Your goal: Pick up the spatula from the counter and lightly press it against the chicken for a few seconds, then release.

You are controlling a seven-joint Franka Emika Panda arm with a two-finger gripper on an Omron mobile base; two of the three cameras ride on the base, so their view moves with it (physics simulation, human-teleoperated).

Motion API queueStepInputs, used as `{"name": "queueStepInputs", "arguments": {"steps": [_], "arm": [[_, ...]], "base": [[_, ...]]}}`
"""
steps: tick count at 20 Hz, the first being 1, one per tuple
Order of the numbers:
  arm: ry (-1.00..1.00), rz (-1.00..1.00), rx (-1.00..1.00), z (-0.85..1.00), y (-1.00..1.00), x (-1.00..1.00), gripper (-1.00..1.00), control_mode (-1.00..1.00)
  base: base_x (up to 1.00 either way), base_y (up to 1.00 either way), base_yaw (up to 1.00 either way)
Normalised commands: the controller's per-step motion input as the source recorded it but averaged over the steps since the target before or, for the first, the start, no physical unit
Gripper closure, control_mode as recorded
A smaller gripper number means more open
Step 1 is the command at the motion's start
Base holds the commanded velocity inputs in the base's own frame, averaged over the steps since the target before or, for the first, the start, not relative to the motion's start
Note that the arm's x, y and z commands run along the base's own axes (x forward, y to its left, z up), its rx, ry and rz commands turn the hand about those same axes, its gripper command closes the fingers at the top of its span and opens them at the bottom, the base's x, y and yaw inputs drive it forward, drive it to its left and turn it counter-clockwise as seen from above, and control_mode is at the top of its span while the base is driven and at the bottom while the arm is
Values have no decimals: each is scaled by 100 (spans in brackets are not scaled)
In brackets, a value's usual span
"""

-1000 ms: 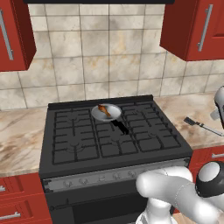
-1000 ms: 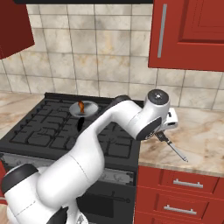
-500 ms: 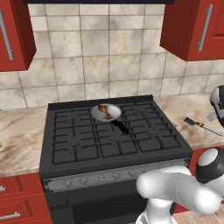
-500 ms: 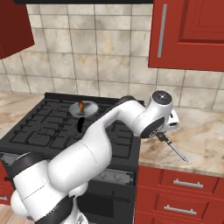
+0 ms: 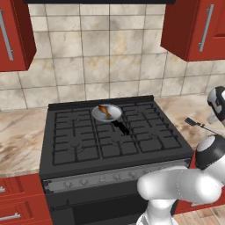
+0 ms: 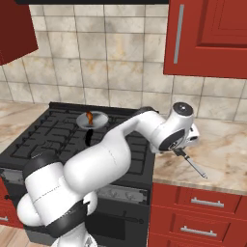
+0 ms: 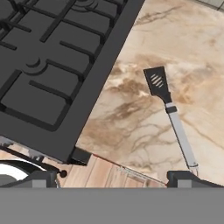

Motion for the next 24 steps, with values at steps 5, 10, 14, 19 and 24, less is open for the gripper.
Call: {"name": "queueStepInputs", "arguments": {"steps": [5, 10, 14, 19, 24], "arm": [[0, 6, 0, -23, -13, 8, -100, -100], [1, 4, 0, -22, -9, 17, -100, -100], [1, 3, 0, -12, -8, 17, -100, -100], [1, 3, 0, -8, -2, 19, -100, -100], [3, 1, 0, -9, 0, 19, -100, -100]], "base": [[0, 0, 0], [0, 0, 0], [0, 0, 0], [0, 0, 0], [0, 0, 0]]}}
